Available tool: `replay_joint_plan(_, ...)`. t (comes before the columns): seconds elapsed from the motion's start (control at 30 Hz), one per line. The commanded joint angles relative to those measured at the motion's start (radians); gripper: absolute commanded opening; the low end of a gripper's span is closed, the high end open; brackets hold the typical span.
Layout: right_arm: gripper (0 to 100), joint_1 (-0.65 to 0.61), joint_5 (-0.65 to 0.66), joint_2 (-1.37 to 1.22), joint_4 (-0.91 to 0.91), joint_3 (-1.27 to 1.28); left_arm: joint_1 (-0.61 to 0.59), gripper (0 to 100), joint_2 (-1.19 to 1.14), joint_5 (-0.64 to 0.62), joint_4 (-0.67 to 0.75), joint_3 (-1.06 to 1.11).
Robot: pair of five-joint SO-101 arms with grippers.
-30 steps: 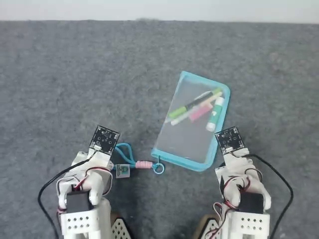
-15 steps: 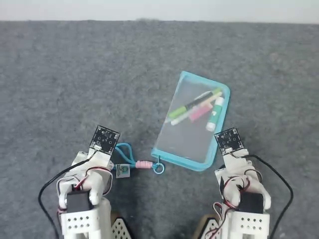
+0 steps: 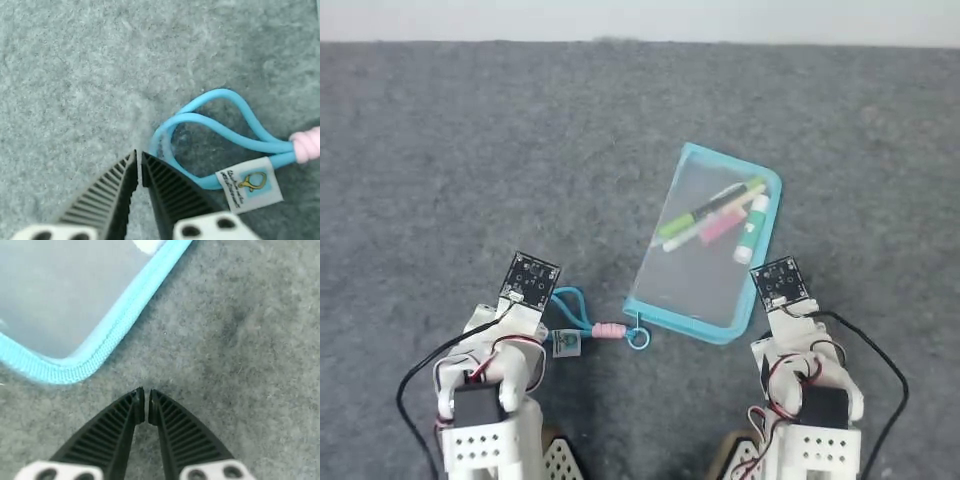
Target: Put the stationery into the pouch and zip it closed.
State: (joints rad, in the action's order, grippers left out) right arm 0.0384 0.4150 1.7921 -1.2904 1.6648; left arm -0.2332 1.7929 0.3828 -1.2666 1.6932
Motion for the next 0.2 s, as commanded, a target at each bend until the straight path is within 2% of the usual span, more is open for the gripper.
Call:
replay_joint_plan(0.0,0.6,0.008,0.015,0.021,-0.004,0.018,-0.006,1,0.006,0.011,-0.005,-0.007)
replay_joint_plan(0.17,0.6,0.008,0.015,0.021,-0.004,0.018,-0.006,1,0.006,0.011,-0.005,-0.007)
